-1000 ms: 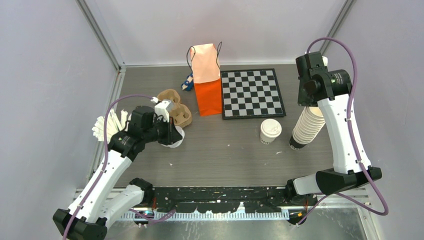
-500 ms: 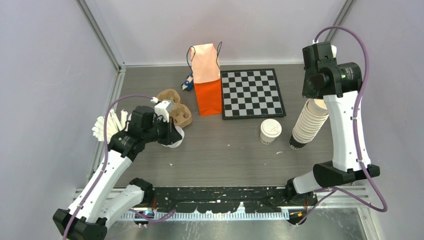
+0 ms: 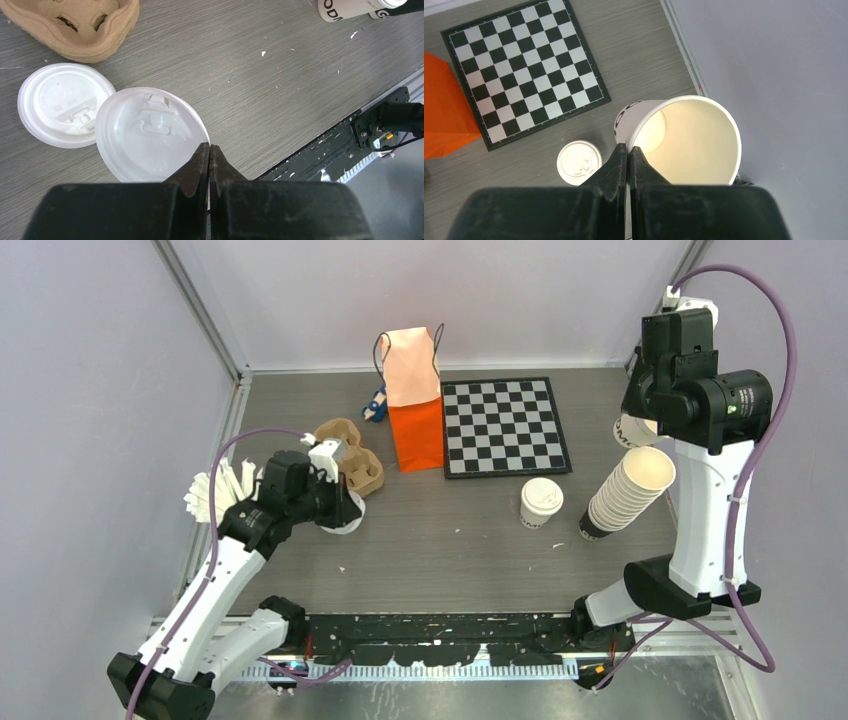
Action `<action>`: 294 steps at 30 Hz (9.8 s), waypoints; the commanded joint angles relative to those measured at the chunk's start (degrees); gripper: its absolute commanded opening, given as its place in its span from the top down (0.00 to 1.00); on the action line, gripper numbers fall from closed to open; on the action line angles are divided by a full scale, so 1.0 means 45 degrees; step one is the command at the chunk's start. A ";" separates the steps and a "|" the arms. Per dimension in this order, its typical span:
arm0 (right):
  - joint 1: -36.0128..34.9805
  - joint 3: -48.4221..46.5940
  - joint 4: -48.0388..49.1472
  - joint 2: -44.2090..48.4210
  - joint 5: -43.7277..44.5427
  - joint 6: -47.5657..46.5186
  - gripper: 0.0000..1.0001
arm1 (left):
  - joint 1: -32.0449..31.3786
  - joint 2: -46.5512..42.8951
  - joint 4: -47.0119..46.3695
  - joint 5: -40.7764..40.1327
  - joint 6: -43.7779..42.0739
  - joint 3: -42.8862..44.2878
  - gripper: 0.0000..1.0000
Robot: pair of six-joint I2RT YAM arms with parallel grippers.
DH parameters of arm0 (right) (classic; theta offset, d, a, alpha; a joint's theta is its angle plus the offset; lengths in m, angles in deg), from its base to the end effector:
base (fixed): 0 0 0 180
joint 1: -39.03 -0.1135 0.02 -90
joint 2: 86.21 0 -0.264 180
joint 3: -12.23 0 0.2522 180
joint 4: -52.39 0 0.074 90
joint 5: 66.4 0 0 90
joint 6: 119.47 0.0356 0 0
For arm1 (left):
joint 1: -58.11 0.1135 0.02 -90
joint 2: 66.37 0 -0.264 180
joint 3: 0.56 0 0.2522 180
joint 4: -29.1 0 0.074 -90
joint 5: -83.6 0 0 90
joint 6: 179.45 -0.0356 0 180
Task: Pack the takeout coffee
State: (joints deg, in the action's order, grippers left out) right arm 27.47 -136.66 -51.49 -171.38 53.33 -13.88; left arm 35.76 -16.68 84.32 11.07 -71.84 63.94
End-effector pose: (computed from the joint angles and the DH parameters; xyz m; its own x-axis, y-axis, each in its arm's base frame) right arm 0.1893 0.0207 0.5350 -0.5556 0.1246 -0.8221 0.3598 0.9273 -0.1027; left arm 0.1580 -0.0765 0.3093 -0.7452 -0.0057 -0.6669 0.3658 0.8326 -0.4158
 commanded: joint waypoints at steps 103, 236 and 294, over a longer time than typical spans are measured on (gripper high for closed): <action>-0.5455 0.9802 0.4161 -0.4647 0.7894 0.6037 0.10 | 0.0064 -0.2654 -0.0795 -0.0600 0.1059 -0.0514 1.00; 0.0057 1.1254 0.6015 0.4975 -0.6256 0.3327 0.25 | 0.0064 -0.2518 -0.2321 0.2571 0.1998 -0.1006 1.00; -1.0686 2.1357 2.6807 0.6698 -0.9310 -0.9785 0.06 | -0.0463 -0.1188 -1.2890 0.7796 1.2499 -0.2175 1.00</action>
State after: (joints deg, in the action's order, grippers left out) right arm -20.37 -37.32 66.80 -140.89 12.15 -57.24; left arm 34.04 -21.09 26.68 44.60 -14.86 53.93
